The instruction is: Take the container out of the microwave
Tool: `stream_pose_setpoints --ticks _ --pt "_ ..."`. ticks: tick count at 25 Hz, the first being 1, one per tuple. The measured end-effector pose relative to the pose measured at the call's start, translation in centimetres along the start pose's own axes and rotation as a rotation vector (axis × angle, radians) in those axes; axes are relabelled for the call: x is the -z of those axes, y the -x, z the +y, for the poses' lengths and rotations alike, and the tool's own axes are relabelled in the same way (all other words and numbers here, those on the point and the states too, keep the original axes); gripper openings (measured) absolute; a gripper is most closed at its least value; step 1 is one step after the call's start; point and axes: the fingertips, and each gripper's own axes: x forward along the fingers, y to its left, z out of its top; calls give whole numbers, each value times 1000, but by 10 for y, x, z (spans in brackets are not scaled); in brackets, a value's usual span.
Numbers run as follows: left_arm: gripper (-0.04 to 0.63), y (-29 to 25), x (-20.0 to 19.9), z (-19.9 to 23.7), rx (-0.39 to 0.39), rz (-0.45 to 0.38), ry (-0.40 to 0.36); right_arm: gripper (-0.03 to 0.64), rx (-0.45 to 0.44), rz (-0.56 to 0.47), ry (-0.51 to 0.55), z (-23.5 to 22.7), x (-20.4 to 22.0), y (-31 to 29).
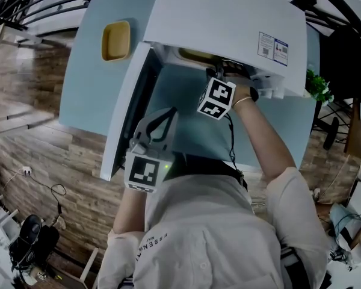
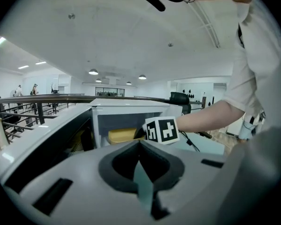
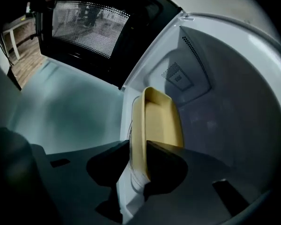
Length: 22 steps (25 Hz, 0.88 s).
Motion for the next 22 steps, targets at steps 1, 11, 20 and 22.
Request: stream_pose_setpoints --ticks 1,11,20,22 --pt "2 0 -1 1 4 -1 -2 114 5 5 1 -2 0 -1" --pt "2 7 -2 2 38 5 -21 26 31 15 25 -7 0 1" --pt "2 18 -5 -10 99 -13 -50 23 19 27 -53 12 5 29" --pt "2 23 -3 -13 113 -12 -45 23 3 40 -72 22 8 36"
